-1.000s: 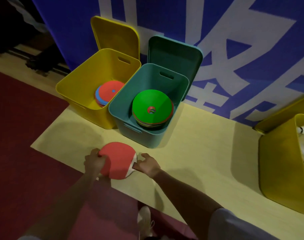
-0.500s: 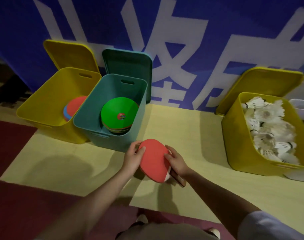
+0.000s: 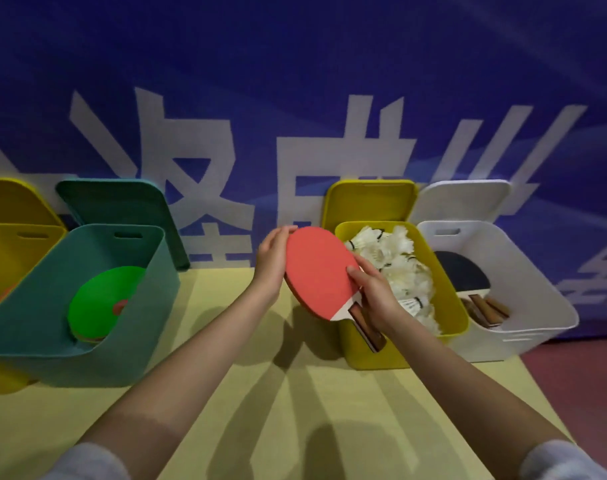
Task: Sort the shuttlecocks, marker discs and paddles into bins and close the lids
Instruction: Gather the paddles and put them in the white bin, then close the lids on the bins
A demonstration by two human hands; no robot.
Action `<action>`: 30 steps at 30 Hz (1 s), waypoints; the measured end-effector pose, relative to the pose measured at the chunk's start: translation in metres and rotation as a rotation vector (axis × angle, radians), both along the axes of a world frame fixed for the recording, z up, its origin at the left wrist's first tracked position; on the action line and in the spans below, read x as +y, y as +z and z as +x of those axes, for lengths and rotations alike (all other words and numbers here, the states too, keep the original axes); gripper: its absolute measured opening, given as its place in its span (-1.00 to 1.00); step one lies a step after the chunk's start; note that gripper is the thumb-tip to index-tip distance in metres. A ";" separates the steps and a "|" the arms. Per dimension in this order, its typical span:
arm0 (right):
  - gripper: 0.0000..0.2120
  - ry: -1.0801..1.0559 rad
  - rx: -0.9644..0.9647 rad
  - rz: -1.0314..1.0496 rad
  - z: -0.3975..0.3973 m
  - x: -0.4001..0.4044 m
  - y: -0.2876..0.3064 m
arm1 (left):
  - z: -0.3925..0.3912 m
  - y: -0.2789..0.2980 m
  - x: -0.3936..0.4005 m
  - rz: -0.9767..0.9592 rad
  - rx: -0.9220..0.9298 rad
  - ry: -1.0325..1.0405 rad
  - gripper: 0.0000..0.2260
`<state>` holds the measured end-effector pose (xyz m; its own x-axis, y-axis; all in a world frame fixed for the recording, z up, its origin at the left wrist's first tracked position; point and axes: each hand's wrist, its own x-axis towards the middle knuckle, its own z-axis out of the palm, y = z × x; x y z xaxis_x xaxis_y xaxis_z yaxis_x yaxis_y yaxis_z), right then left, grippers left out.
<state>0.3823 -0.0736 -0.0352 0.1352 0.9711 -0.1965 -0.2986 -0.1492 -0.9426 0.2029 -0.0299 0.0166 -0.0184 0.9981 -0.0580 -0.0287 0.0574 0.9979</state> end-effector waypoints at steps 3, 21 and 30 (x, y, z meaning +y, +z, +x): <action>-0.65 -0.076 -0.001 0.042 0.056 0.003 0.011 | 0.052 -0.005 -0.002 0.028 -0.061 0.025 -0.72; -0.65 -0.632 -0.388 -0.138 0.302 0.025 -0.028 | 0.164 -0.099 0.007 -0.072 0.576 0.107 -0.61; -0.62 -0.531 -0.551 -0.371 0.300 0.036 -0.089 | 0.157 -0.113 0.007 -0.060 0.571 0.119 -0.61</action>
<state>0.6819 -0.0376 -0.1244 0.7242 0.6378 -0.2620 0.0709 -0.4469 -0.8918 0.3601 -0.0233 -0.0965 -0.1754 0.9825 -0.0626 0.5029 0.1441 0.8522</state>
